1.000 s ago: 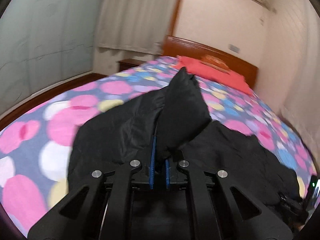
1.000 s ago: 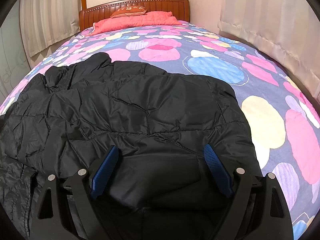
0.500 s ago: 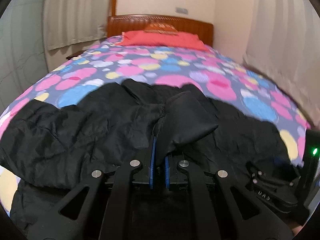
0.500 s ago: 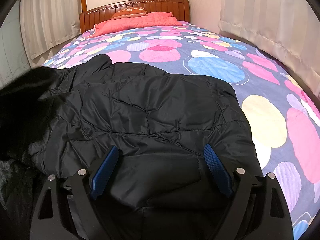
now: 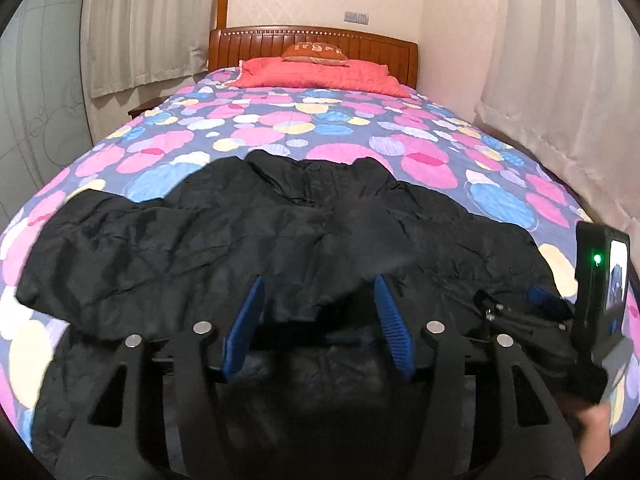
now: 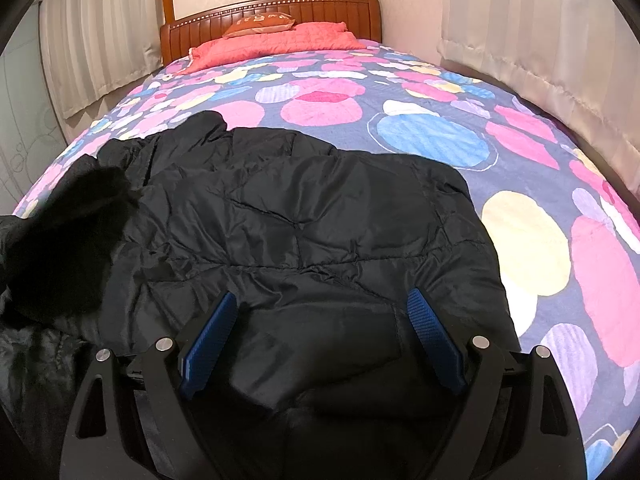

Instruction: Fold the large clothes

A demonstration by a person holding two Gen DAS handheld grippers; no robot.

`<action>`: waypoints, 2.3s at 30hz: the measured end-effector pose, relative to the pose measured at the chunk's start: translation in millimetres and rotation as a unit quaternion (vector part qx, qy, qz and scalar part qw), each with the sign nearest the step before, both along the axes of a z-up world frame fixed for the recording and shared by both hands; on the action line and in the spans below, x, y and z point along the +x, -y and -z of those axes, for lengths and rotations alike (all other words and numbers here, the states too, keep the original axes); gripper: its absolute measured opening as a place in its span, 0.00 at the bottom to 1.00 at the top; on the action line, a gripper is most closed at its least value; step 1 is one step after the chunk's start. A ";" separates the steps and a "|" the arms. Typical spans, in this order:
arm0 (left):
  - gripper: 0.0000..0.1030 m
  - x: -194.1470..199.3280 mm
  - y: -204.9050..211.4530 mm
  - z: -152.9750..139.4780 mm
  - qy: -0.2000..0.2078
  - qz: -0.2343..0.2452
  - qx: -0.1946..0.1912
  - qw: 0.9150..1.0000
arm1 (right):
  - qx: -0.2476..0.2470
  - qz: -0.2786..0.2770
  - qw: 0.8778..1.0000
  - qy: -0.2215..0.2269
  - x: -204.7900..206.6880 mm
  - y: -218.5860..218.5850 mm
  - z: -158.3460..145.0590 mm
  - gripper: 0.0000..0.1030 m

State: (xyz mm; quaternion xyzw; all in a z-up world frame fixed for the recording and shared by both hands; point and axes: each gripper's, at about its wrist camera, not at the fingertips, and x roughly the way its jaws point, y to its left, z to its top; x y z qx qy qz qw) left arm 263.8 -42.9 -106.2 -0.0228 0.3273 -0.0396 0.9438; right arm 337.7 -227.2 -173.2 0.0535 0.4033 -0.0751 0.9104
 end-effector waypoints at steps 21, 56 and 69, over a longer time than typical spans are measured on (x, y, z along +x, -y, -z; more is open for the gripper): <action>0.57 -37.9 -138.5 2.8 0.002 -0.113 0.013 0.993 | 0.102 -0.128 0.986 -0.038 55.9 -128.6 -12.7 0.43; 0.64 24.7 -148.4 18.5 -0.031 -0.115 0.003 0.993 | 0.055 -0.012 0.998 -0.034 12.7 16.8 -33.0 0.55; 0.64 97.2 -122.1 30.8 -0.056 -0.103 0.032 0.993 | 0.004 -0.077 0.997 -0.001 88.6 -56.8 -26.1 0.54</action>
